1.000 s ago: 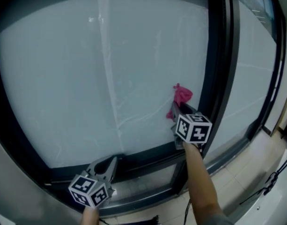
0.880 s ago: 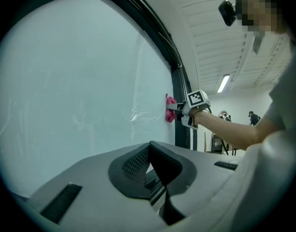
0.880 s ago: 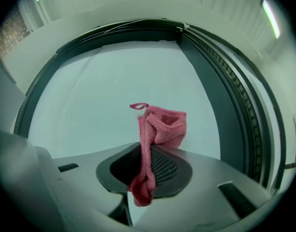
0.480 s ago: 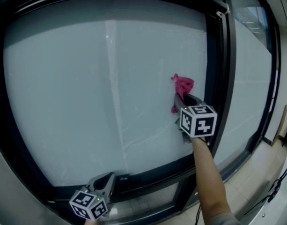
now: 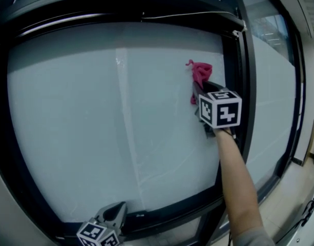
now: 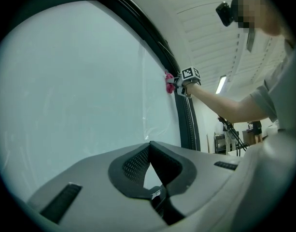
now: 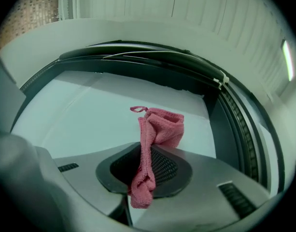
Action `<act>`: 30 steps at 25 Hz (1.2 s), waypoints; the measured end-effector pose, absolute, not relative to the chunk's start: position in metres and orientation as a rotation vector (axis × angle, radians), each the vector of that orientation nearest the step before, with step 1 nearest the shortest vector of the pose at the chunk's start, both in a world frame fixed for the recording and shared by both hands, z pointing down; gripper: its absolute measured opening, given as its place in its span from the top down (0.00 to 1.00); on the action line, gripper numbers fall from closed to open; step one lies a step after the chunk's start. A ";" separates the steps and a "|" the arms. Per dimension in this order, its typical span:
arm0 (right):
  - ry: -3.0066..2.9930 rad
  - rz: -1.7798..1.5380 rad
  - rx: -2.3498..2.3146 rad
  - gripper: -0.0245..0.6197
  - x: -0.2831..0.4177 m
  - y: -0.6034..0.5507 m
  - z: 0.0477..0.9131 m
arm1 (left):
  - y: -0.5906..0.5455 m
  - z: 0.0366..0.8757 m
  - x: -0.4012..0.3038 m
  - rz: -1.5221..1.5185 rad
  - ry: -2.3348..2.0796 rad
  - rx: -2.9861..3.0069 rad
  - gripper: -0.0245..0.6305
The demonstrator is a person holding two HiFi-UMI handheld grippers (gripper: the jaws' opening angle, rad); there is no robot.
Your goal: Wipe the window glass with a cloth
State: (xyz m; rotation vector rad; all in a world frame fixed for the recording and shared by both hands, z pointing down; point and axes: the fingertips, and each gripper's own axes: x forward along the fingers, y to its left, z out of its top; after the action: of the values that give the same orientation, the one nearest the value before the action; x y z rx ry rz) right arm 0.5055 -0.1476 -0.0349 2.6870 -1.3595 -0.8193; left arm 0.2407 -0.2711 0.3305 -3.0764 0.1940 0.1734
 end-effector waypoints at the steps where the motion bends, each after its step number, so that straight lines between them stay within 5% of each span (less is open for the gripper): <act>1: -1.353 -0.849 2.675 0.87 0.502 -0.148 -0.048 | -0.273 0.327 0.240 0.184 0.200 -3.071 0.95; 14: -1.342 -0.984 2.647 0.87 0.497 -0.144 -0.141 | -0.283 0.265 0.241 0.250 0.222 -3.025 0.95; 30: -1.341 -1.067 2.434 0.87 0.442 -0.178 -0.155 | -0.281 0.260 0.239 0.252 0.190 -3.064 0.95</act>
State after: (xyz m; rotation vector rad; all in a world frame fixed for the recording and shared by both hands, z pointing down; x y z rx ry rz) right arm 0.4417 -0.1776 -0.1552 2.4343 -1.3405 -1.0675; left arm 0.2387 -0.2809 0.2598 -3.0644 0.1898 0.2519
